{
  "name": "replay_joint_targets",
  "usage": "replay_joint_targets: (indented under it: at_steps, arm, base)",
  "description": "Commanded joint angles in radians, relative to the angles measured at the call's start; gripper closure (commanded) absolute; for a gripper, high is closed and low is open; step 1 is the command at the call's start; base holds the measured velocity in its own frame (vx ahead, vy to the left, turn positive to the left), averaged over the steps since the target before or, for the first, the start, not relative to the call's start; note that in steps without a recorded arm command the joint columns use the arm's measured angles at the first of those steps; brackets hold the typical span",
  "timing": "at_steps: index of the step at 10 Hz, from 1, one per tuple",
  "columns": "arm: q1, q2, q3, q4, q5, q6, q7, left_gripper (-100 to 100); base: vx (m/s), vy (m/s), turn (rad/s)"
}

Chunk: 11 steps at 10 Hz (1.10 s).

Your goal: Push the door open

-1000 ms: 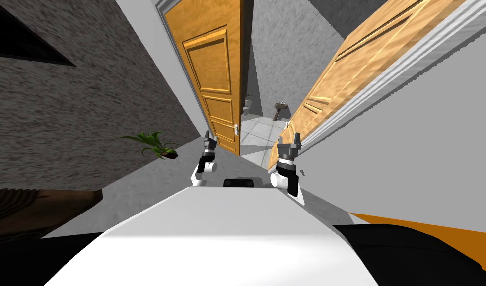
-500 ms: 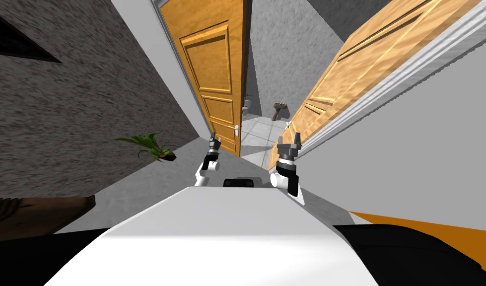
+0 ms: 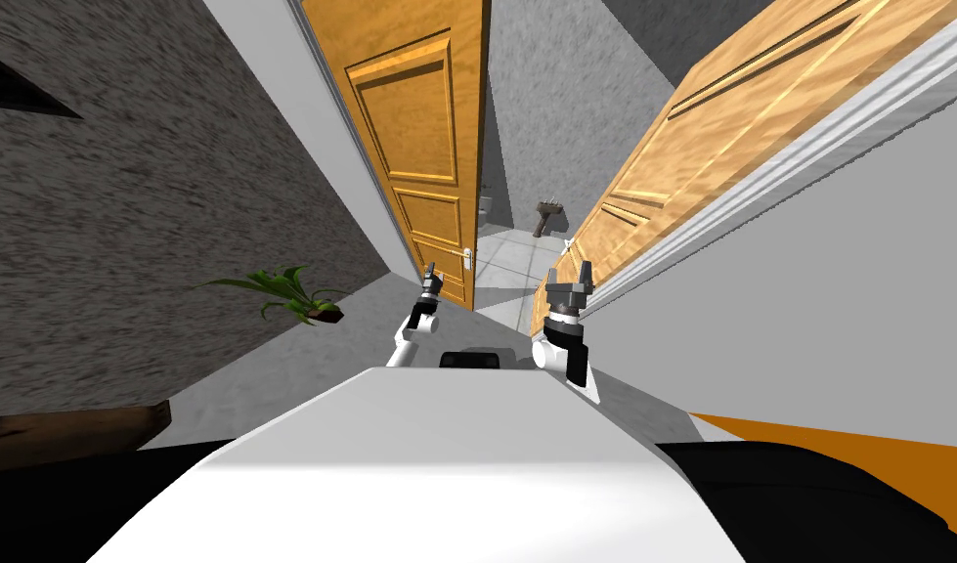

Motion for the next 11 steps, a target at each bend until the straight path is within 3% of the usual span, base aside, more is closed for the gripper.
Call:
replay_joint_targets:
  at_steps: [1,4,5,7,8,11]
  arm:
    - [-0.018,0.002,-0.004,0.034,0.002,0.001,0.001,-100]
    - [-0.069,0.006,-0.024,0.108,0.005,-0.001,0.001,-100]
    - [-0.069,0.006,-0.024,0.120,0.005,-0.001,0.001,-100]
    - [-0.119,0.008,-0.043,0.193,0.007,-0.003,0.001,-100]
    - [-0.119,0.008,-0.043,0.204,0.007,-0.003,0.001,-100]
    - [-0.169,0.010,-0.062,0.283,0.010,-0.005,0.002,-100]
  base:
    - [0.053,0.070,-0.023]
    - [0.040,0.049,-0.030]
    - [0.040,0.048,-0.027]
    - [0.062,0.078,-0.059]
    - [0.053,0.061,-0.024]
    - [0.041,0.057,-0.032]
